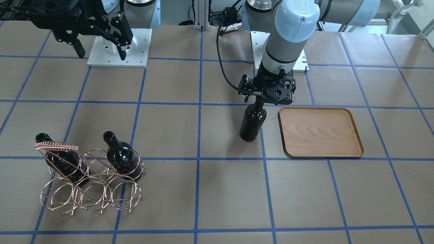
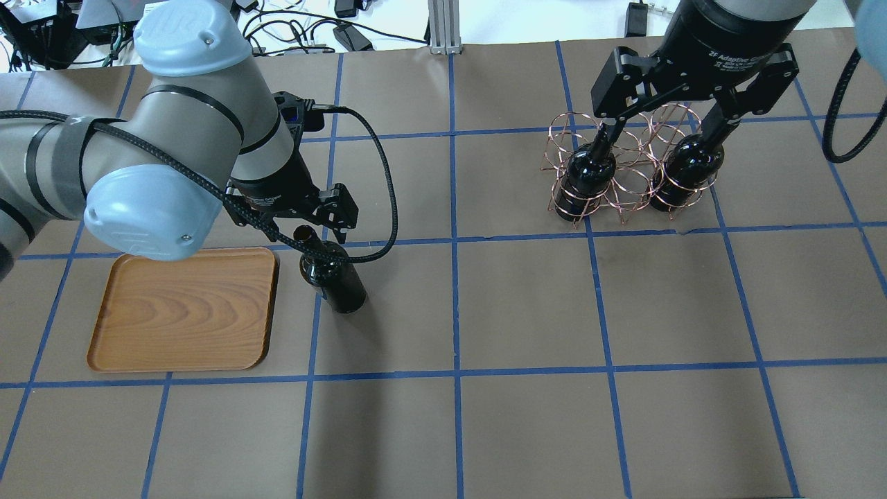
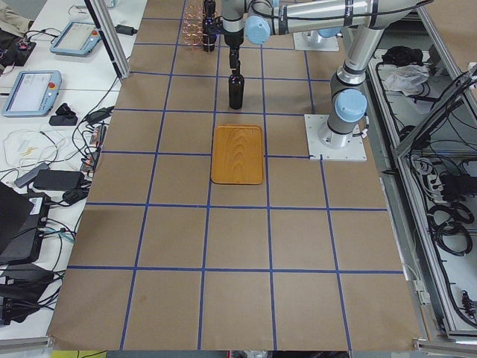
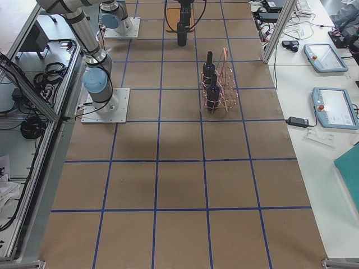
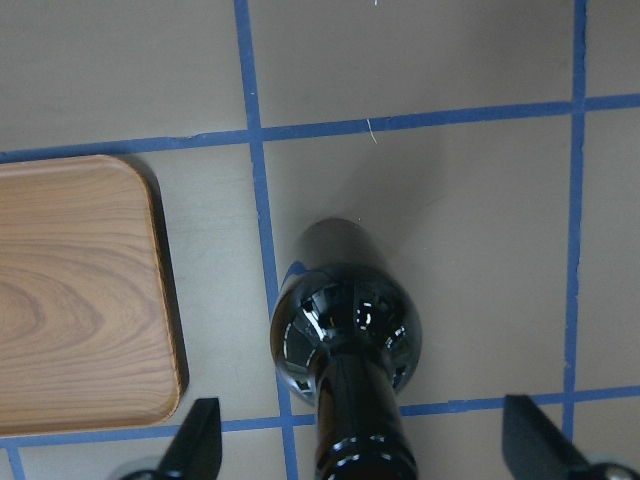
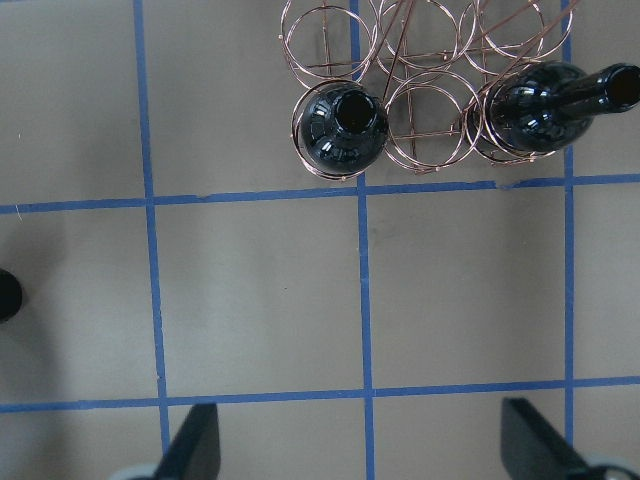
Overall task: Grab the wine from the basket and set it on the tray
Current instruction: 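Lower the left gripper and close it on the bottle neck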
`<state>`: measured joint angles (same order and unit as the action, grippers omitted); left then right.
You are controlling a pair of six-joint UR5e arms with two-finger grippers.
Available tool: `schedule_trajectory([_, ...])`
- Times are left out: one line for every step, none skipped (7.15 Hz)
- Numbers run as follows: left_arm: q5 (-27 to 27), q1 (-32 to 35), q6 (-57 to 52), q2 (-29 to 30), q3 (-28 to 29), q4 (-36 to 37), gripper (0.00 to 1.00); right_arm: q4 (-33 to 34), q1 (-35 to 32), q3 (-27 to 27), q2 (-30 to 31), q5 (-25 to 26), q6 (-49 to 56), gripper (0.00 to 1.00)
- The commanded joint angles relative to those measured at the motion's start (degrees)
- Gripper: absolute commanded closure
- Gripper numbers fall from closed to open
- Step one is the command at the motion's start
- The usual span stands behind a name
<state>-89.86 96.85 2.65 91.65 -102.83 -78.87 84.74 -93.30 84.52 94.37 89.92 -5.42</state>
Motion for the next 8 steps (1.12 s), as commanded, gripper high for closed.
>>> schedule_trajectory([-0.2, 0.1, -0.4, 0.3, -0.4, -0.1, 0.06, 0.1, 0.0, 0.0, 0.0, 0.0, 0.1, 0.0])
schedule_trajectory([-0.3, 0.1, -0.7, 0.1, -1.5, -0.1, 0.2, 0.2, 0.0, 0.0, 0.0, 0.0, 0.1, 0.0])
schedule_trajectory([-0.3, 0.1, -0.7, 0.2, -1.8, -0.1, 0.21, 0.2, 0.0, 0.0, 0.0, 0.0, 0.1, 0.0])
schedule_trajectory([-0.3, 0.1, -0.7, 0.2, -1.8, -0.1, 0.21, 0.1, 0.0, 0.0, 0.2, 0.0, -0.1, 0.0])
schedule_trajectory([-0.3, 0.1, -0.8, 0.1, -1.8, -0.1, 0.21, -0.2, 0.0, 0.0, 0.3, 0.1, -0.2, 0.0])
schedule_trajectory([-0.2, 0.1, -0.9, 0.1, -1.8, -0.1, 0.34, -0.2, 0.0, 0.0, 0.3, 0.1, -0.2, 0.0])
schedule_trajectory([-0.3, 0.1, -1.0, 0.1, -1.8, -0.3, 0.36, -0.3, 0.0, 0.0, 0.3, 0.1, -0.1, 0.0])
schedule_trajectory([-0.3, 0.1, -0.9, 0.1, -1.8, -0.4, 0.42, -0.2, 0.0, 0.0, 0.4, 0.1, 0.0, 0.0])
